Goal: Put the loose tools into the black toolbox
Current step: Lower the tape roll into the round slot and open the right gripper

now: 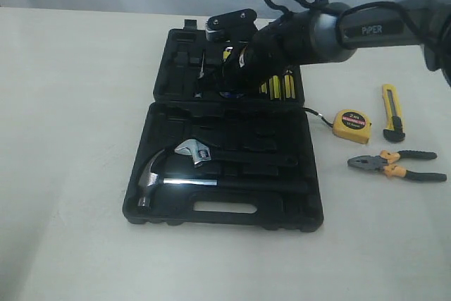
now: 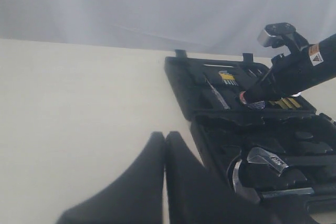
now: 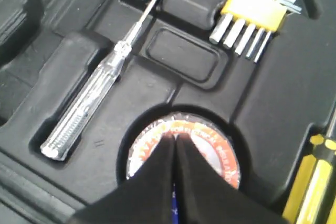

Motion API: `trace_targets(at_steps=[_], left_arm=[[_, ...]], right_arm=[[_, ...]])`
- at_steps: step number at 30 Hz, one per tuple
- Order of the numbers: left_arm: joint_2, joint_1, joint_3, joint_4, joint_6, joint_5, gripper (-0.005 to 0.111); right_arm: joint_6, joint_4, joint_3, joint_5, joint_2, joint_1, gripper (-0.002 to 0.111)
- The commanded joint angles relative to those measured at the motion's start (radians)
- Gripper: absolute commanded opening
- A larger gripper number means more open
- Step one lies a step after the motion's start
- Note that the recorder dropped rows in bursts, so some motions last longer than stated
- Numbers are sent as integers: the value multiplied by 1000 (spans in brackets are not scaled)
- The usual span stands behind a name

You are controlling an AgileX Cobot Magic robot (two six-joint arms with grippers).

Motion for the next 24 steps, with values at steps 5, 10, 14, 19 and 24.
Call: trace_targets(at_steps=[5,10,14,19,24], left_arm=[[-2,-6,3,6,-1,-4,0],[-2,-6,3,6,-1,-4,0],[-2,-6,3,6,-1,-4,0],[-2,-6,3,6,-1,-4,0],[-2,-6,3,6,-1,-4,0]], right_arm=[[-9,1,3,-8,-94,-1,0],[-6,-6,3,-31,-89,-1,0],[9,-6,3,-95,-5,-1,0],[7,-6,3,-110,20,-1,0],[-1,-23,3,-20,-77,-14,0]])
